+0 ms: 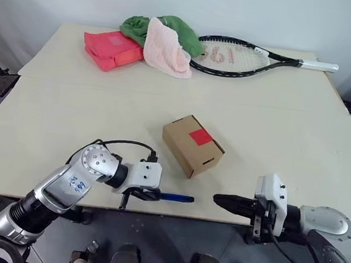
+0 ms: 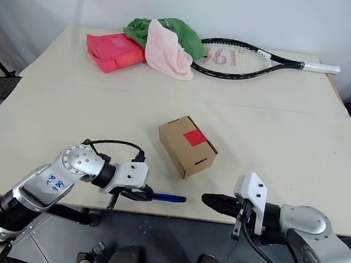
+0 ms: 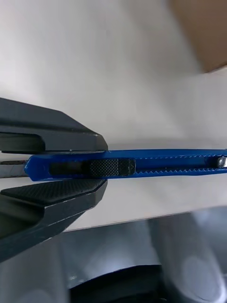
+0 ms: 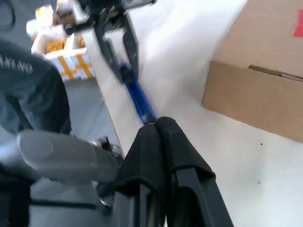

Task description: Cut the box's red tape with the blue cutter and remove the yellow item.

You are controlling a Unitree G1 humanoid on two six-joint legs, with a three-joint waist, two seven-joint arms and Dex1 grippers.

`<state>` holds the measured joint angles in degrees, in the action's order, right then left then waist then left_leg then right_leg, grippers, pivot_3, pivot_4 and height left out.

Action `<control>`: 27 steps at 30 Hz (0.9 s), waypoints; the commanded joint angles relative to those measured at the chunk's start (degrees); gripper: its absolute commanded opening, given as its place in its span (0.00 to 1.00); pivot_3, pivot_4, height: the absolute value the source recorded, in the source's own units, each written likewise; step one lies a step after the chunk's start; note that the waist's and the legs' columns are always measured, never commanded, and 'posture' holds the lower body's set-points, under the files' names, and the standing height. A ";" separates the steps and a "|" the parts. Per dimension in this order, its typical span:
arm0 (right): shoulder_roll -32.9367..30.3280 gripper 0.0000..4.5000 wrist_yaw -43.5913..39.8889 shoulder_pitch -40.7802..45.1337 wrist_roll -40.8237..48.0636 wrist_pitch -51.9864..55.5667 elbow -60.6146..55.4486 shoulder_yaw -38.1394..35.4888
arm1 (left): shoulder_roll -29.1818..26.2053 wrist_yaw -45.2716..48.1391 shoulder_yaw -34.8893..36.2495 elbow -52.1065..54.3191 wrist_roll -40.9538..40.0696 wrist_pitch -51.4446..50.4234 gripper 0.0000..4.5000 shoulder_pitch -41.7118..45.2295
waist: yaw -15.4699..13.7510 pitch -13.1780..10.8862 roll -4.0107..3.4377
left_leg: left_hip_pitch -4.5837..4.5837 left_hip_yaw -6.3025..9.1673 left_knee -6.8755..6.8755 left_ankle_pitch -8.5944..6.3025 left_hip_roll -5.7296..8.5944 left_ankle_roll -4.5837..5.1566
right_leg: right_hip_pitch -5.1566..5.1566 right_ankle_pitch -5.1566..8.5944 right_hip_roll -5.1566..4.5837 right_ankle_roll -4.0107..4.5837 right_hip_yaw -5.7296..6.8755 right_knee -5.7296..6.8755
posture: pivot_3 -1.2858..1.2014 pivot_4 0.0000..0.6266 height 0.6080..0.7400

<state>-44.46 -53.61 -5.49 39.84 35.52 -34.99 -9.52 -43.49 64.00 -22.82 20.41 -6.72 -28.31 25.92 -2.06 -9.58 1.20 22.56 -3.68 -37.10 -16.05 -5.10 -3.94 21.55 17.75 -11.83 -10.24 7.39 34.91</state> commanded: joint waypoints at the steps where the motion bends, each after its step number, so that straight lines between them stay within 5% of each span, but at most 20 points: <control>1: -1.63 0.30 2.67 -1.52 9.96 6.46 -4.22 -6.32 | 0.90 1.28 4.50 -1.49 -3.07 8.28 0.09 -1.06 | -0.09 -0.01 -0.03 | 0.00 0.00 0.00 0.00 0.00 0.00 | 0.00 0.00 0.00 0.00 0.00 0.00 | 0.52 0.24 1.00; 7: -10.14 0.77 16.11 0.84 38.32 20.21 -3.31 -16.78 | 0.67 6.51 7.80 -7.07 -4.57 21.97 0.09 0.85 | -0.35 -0.05 -0.08 | 0.00 0.00 0.00 -0.02 0.00 0.02 | 0.00 -0.04 0.01 0.08 0.00 -0.07 | 0.52 0.24 1.00; 10: -22.80 1.00 29.93 2.51 64.19 20.78 1.18 -16.65 | 2.59 6.86 8.23 -9.72 -3.82 27.19 0.09 5.91 | -0.63 -0.25 -0.28 | 0.02 0.00 -0.01 -0.03 0.00 0.05 | -0.01 -0.05 0.00 0.08 0.01 -0.11 | 0.52 0.24 1.00; 12: -29.61 1.00 34.65 3.62 72.35 20.13 2.55 -13.62 | 4.33 6.61 7.74 -10.96 -3.18 29.63 0.09 8.67 | -0.90 -0.36 -0.28 | 0.15 -0.01 -0.14 -0.05 -0.01 0.09 | -0.01 -0.13 0.00 0.14 0.04 -0.20 | 0.52 0.24 1.00; 15: -33.51 1.00 33.80 7.82 73.16 19.63 2.83 -6.87 | 6.64 6.20 6.35 -11.88 -1.83 31.47 0.09 11.06 | -0.90 -0.39 -0.17 | 0.16 0.00 -0.10 -0.07 -0.01 0.12 | -0.01 -0.16 0.01 0.08 0.05 -0.31 | 0.52 0.24 1.00; 20: -25.68 1.00 45.44 23.24 73.16 19.28 7.08 6.90 | 10.75 4.39 4.71 -12.77 0.44 32.98 0.09 13.56 | -0.40 -0.43 -0.13 | 0.49 -0.01 -0.31 -0.10 -0.01 0.17 | 0.11 -0.28 0.02 -0.06 0.10 -0.50 | 0.52 0.24 1.00; 27: -19.57 1.00 51.33 32.14 73.16 25.56 13.52 12.30 | 14.35 2.30 3.22 -13.55 2.44 31.62 0.09 15.56 | -0.99 -0.46 -0.15 | 0.67 -0.01 -0.41 -0.11 -0.01 0.19 | 0.19 -0.31 0.01 -0.08 0.14 -0.51 | 0.52 0.24 1.00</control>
<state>-64.36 -2.44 25.58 111.94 59.67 -21.70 3.07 -29.64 67.21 -19.28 6.10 -4.62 3.48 40.04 -3.05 -10.03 1.05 23.23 -3.69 -37.54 -16.17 -5.11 -3.74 21.75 17.44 -11.83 -10.32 7.53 34.40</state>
